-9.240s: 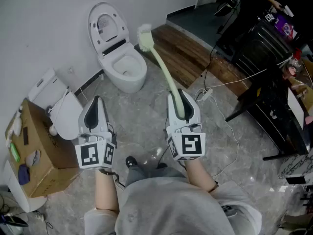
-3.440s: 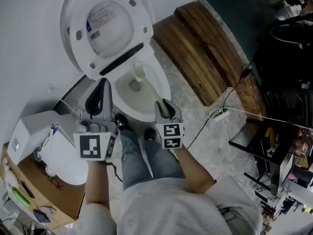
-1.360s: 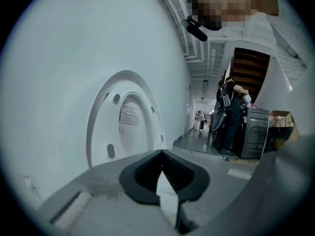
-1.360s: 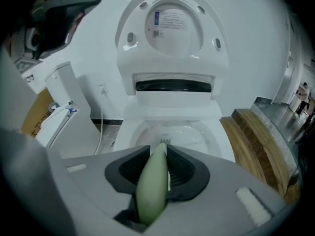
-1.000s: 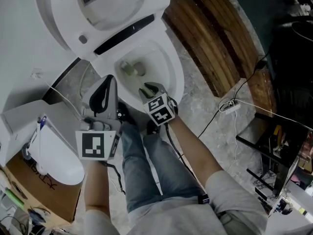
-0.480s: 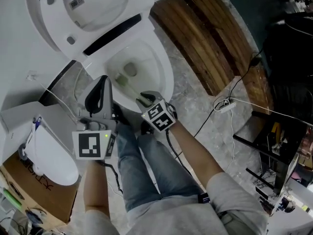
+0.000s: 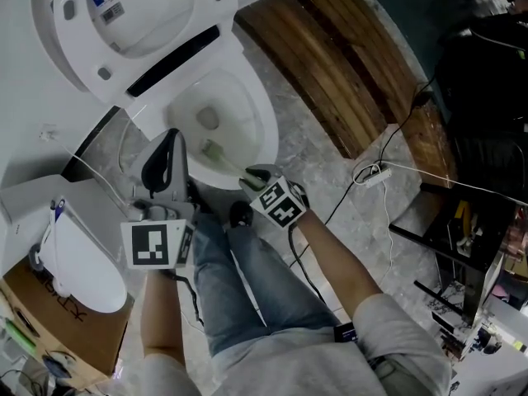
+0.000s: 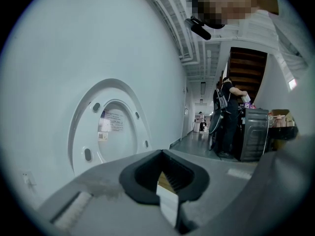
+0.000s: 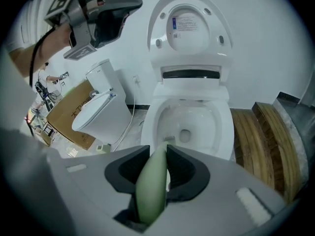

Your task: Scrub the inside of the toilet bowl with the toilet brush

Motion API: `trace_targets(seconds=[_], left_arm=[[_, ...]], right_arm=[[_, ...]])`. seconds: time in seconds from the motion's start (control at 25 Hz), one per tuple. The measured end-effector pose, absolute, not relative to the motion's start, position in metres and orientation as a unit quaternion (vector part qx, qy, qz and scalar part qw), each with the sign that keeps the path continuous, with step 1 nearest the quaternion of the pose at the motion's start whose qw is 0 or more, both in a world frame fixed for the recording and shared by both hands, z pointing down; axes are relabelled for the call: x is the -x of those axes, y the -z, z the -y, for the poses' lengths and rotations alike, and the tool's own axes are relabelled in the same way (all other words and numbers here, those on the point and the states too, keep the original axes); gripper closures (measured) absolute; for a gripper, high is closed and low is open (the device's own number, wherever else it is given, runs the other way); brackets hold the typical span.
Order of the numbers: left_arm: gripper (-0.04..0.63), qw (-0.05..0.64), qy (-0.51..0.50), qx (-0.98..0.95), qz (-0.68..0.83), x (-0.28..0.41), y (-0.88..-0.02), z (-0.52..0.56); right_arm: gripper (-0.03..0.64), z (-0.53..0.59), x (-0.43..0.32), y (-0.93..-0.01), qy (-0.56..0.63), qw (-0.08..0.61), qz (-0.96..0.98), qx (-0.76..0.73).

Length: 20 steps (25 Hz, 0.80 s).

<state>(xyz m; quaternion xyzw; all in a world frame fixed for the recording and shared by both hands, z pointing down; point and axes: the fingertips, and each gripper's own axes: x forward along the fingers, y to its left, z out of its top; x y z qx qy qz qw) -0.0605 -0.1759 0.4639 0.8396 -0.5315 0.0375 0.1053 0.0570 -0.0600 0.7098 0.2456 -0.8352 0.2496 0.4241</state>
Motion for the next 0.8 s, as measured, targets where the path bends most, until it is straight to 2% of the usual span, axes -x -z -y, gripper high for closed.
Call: trace_targets(seconds=[0.4, 0.8], left_arm=[[0.591, 0.107, -0.041, -0.84, 0.53, 0.045, -0.458, 0.181], [0.591, 0.109, -0.049, -0.848, 0.517, 0.031, -0.462, 0.183]], right_arm=[[0.512, 0.057, -0.108, -0.711, -0.246, 0.461, 0.807, -0.275], [0.511, 0.076, -0.128, -0.713, -0.251, 0.45, 0.778, -0.361]])
